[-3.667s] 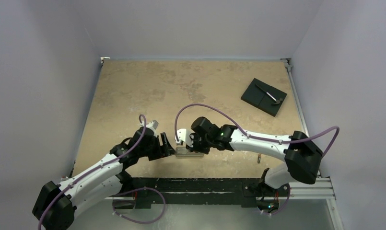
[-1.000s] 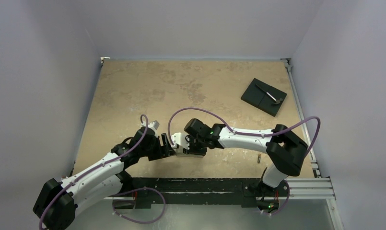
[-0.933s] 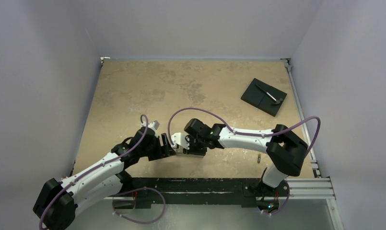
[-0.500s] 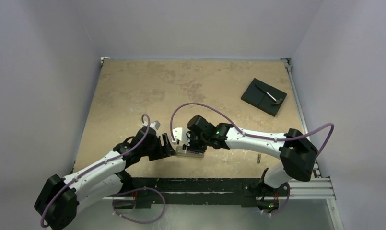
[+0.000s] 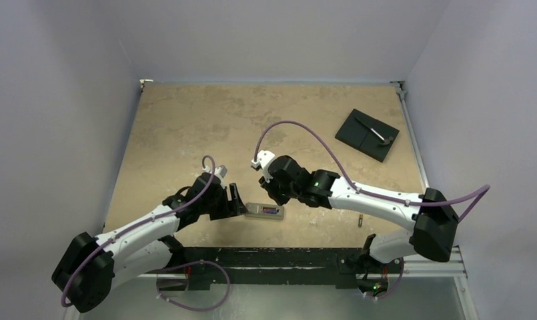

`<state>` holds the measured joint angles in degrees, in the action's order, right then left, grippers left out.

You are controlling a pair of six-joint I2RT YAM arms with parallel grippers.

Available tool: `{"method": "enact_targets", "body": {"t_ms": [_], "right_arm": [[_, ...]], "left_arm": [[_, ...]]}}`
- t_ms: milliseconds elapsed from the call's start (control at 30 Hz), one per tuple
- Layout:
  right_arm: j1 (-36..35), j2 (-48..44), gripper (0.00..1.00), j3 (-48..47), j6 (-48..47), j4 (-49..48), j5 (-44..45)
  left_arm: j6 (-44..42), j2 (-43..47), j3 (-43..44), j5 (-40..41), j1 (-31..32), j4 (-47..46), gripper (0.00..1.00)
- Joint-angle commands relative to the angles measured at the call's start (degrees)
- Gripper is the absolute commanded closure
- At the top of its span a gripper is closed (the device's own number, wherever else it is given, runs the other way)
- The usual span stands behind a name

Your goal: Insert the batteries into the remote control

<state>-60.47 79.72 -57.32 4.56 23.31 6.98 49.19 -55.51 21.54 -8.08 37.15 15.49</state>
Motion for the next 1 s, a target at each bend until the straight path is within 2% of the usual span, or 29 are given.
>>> {"method": "enact_targets", "body": {"t_ms": [0, 233, 367, 600, 967], "right_arm": [[-0.18, -2.22, 0.77, 0.44, 17.23, -1.71, 2.41], [-0.09, -6.44, 0.79, 7.69, 29.2, -7.54, 2.04], [-0.09, -8.5, 0.71, 11.53, 31.73, -10.74, 0.92], [0.17, -8.44, 0.75, 14.88, 36.7, -10.59, 2.09], [0.26, -4.62, 0.73, 15.92, 38.82, -11.9, 1.15]], "left_arm": [[-2.47, -1.52, 2.57, -0.88, -0.15, -4.19, 0.32], [-3.71, -4.55, 2.73, -2.54, -0.19, -7.14, 0.34], [-4.41, -6.32, 2.68, -3.36, -0.17, -8.62, 0.37], [-4.8, -8.56, 2.71, -4.09, -0.15, -10.74, 0.39], [-5.05, -11.25, 2.94, -4.85, -0.21, -13.29, 0.46]]}}
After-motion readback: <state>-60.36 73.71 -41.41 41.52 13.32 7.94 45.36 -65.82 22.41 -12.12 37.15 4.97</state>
